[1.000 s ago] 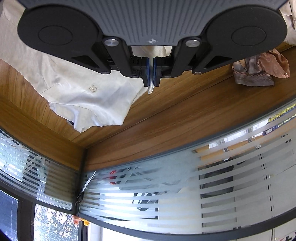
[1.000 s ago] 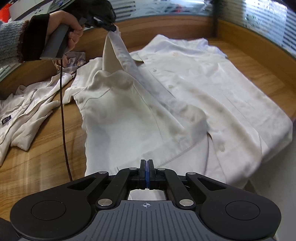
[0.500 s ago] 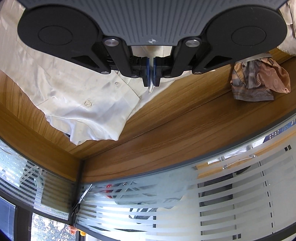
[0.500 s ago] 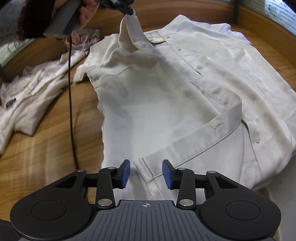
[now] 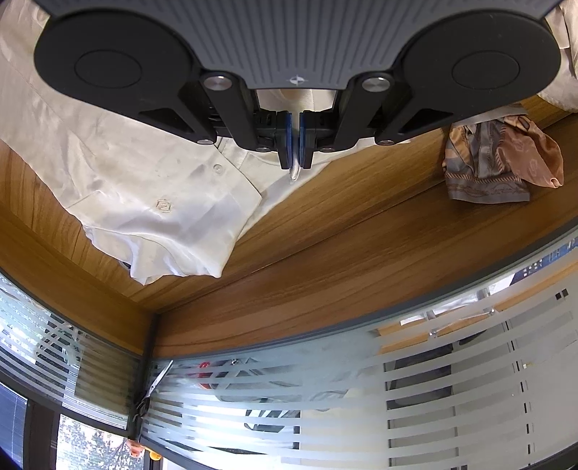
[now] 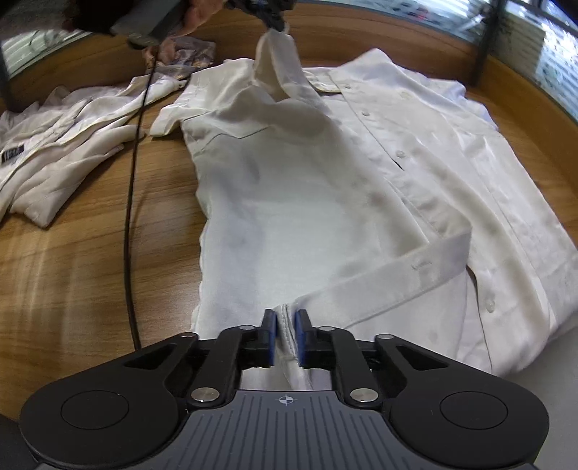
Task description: Fold clothes
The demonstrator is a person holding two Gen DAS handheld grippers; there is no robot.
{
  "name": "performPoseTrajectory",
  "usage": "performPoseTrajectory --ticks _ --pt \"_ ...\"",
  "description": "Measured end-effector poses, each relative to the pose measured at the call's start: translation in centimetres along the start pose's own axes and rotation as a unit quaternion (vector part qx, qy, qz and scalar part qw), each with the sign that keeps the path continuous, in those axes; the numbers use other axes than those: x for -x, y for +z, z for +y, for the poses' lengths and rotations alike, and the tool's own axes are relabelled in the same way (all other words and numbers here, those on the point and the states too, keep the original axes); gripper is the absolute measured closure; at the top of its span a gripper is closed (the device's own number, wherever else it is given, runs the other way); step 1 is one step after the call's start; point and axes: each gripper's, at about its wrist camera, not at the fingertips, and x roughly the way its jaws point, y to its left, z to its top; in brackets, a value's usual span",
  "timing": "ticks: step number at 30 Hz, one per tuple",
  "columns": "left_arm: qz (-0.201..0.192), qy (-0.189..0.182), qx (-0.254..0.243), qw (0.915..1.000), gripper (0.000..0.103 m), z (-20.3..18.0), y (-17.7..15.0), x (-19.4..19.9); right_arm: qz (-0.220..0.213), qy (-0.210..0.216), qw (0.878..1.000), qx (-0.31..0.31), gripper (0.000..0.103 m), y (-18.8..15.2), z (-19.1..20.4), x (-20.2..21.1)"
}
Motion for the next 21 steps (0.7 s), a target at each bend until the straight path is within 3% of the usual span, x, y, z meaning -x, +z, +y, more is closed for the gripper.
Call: performPoseTrajectory --ticks 4,10,15,21 --pt "0.000 0.000 0.007 1.0000 0.099 0.3 0.3 0.0 -0.010 0.002 1.000 -0.023 0.093 0.0 -0.9 1.0" --pt "-0.013 -0.012 0.019 0.9997 0.099 0.1 1.8 0.3 -0.068 -0.009 0.994 -0.089 0.093 -0.2 -4.0 5.7" --pt "-0.027 -0.025 0.028 0.9989 0.099 -1.2 3.7 0.2 -0.105 -0.041 0.977 -0.183 0.093 -1.8 -7.8 9.4" --pt "-0.037 -0.032 0.018 0.9986 0.099 -3.8 5.6 -0.8 -0.112 -0.065 0.951 -0.282 0.093 -4.1 -12.6 11.0"
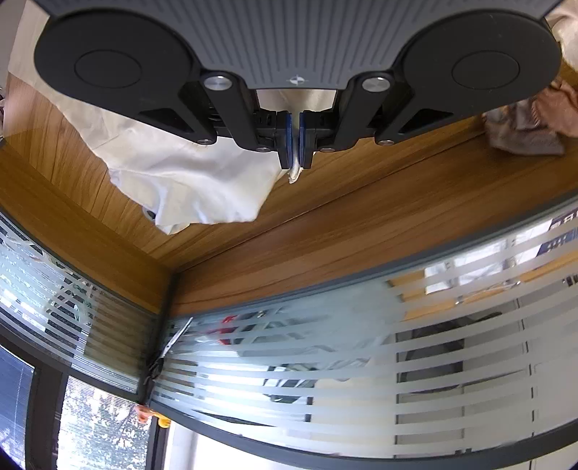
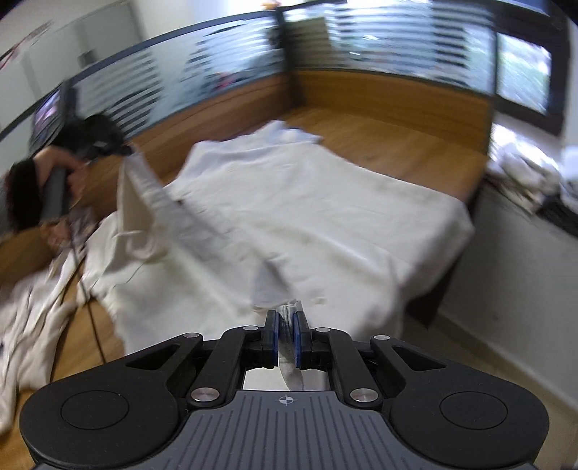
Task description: Fold clothes
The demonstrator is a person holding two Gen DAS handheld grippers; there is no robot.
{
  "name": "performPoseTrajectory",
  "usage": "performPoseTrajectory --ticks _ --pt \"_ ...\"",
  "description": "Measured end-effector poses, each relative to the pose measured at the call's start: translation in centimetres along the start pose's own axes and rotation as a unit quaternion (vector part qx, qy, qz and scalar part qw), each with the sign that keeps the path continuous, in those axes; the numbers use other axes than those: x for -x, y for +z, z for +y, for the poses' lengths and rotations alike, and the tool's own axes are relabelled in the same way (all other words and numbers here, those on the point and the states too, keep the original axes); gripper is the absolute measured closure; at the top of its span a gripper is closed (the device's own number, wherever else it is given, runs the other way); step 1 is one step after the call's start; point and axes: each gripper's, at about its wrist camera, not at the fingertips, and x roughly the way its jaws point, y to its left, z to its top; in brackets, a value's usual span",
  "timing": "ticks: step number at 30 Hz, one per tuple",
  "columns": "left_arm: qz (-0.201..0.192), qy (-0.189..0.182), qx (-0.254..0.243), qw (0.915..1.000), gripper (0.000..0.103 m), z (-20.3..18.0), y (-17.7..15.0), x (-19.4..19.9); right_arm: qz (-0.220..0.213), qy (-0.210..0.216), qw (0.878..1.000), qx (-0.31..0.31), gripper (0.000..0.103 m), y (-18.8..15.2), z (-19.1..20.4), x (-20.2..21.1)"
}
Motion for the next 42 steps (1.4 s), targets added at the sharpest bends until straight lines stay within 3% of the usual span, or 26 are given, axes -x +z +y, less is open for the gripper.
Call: performPoseTrajectory --ticks 6,14,29,37,38,42 --pt "0.003 0.001 -0.025 0.9997 0.099 -2.8 0.9 -2.1 0.015 -0.016 0.999 -0.036 0.093 0.1 -3.2 -1.4" --pt "0.017 0.028 -0.044 0.9985 0.099 -5.2 0.8 -5.7 0.044 -0.033 0.996 -0.072 0.093 -0.7 -6.2 -4.1" --pt "0.002 0.055 -0.022 0.9982 0.099 -3.7 1.4 -4.7 0.050 -0.028 0.995 -0.082 0.093 -0.7 -7.7 -3.3" --pt "0.041 0.052 -0.013 0.9977 0.098 -3.9 0.8 -7.5 0.064 -0.039 0.994 -0.076 0.092 -0.7 -7.9 -4.8" --pt "0.049 0.051 -0.013 0.9974 0.094 -4.1 0.7 -7.9 0.069 -0.040 0.994 -0.074 0.091 -0.7 -7.9 -5.2" --pt "0.069 0.059 -0.016 0.9957 0.052 -4.8 0.4 -8.4 0.086 -0.050 0.993 -0.069 0.079 -0.6 -8.3 -6.0"
